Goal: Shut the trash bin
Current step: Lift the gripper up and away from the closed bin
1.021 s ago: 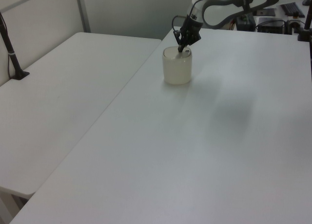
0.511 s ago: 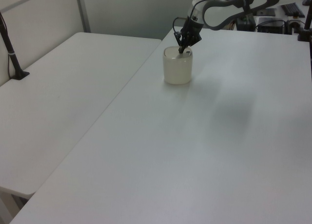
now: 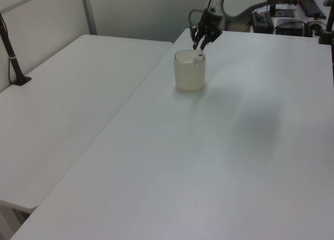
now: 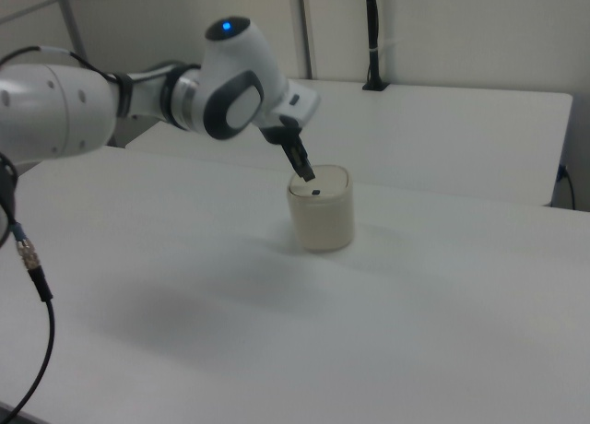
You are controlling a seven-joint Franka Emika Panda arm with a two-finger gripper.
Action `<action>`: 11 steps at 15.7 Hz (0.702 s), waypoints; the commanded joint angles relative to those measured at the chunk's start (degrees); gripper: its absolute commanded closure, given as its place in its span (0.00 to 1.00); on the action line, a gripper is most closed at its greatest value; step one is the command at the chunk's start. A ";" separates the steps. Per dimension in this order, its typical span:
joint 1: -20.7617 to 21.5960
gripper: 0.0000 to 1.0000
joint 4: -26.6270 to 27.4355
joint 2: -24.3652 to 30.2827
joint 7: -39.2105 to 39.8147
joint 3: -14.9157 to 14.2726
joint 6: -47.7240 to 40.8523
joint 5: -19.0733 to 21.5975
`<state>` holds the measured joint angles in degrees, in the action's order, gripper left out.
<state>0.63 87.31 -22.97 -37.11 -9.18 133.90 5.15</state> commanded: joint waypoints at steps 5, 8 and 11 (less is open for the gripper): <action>0.51 0.00 3.92 18.82 8.35 1.80 -21.98 -0.67; 0.60 0.00 4.54 23.31 13.37 2.50 -32.10 -0.67; 3.49 0.00 7.87 27.61 17.41 2.86 -33.80 -1.02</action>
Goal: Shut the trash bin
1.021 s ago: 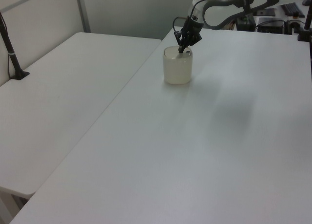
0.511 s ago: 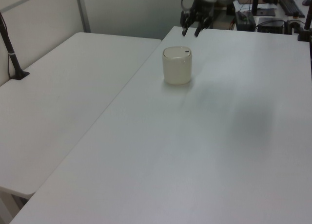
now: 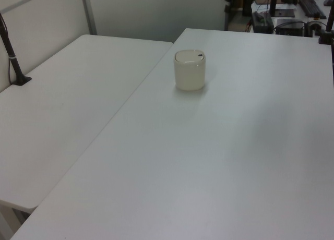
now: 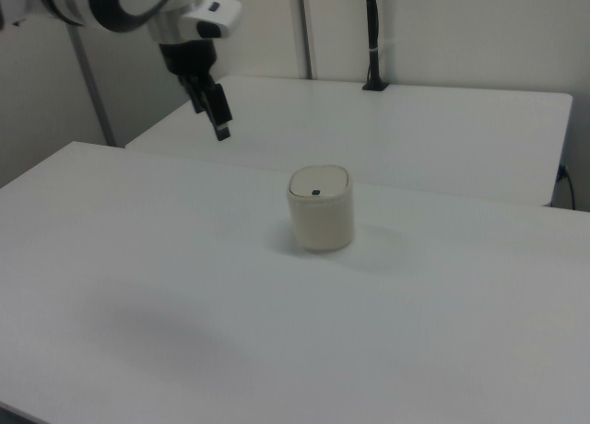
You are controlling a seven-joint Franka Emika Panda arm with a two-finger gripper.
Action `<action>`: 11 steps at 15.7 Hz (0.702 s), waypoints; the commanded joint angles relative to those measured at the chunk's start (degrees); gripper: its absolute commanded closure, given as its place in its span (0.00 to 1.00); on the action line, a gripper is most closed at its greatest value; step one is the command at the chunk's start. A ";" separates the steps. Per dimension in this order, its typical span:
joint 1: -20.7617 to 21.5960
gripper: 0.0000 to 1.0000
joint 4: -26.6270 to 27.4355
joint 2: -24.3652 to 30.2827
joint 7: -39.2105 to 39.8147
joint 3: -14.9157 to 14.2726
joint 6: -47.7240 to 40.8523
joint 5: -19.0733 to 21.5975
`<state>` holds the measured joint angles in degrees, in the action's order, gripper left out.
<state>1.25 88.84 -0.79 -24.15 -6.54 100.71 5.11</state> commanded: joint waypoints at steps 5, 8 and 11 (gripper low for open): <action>1.65 0.00 6.87 5.28 17.98 4.25 -1.39 -5.45; 1.65 0.00 6.61 4.31 21.51 4.25 -1.22 -6.78; 1.56 0.00 6.52 4.39 22.31 4.25 -1.83 -6.96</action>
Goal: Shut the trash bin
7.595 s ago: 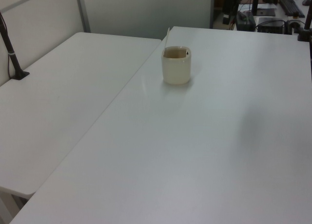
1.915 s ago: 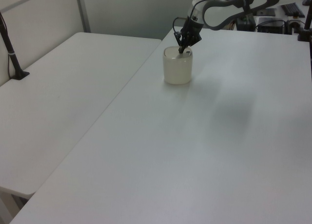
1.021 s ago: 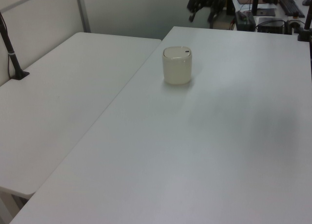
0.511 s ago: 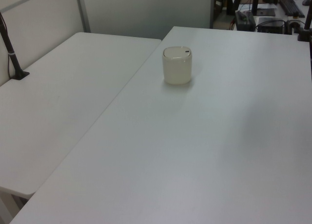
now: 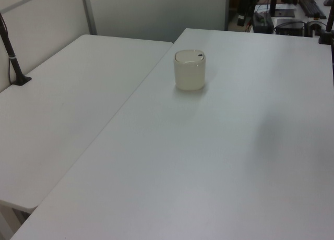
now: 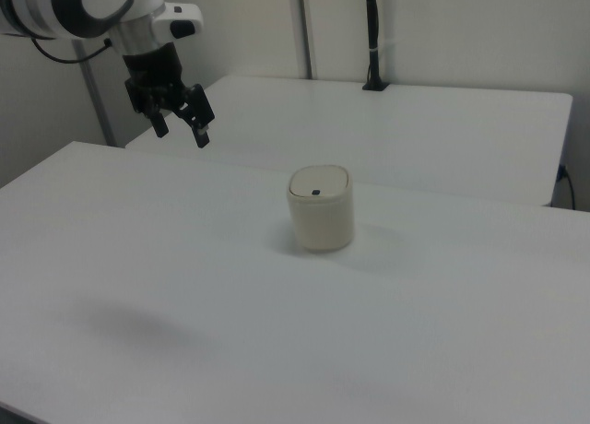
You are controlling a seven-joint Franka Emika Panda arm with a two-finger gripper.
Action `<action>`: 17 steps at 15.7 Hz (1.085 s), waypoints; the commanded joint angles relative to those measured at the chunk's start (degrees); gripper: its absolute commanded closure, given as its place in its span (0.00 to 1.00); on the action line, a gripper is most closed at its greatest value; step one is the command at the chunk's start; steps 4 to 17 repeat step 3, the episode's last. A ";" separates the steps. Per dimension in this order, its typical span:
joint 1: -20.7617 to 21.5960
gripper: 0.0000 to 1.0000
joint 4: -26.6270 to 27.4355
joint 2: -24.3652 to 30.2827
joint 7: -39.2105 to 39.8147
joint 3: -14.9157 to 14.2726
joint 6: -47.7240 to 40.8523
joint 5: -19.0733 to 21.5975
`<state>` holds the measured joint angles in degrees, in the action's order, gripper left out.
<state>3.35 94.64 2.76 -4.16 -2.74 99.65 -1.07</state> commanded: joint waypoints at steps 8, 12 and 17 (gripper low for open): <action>-0.53 0.00 0.64 0.85 2.23 0.45 -1.04 -0.78; -0.53 0.00 0.64 0.85 2.23 0.45 -1.04 -0.78; -0.53 0.00 0.64 0.85 2.23 0.45 -1.04 -0.78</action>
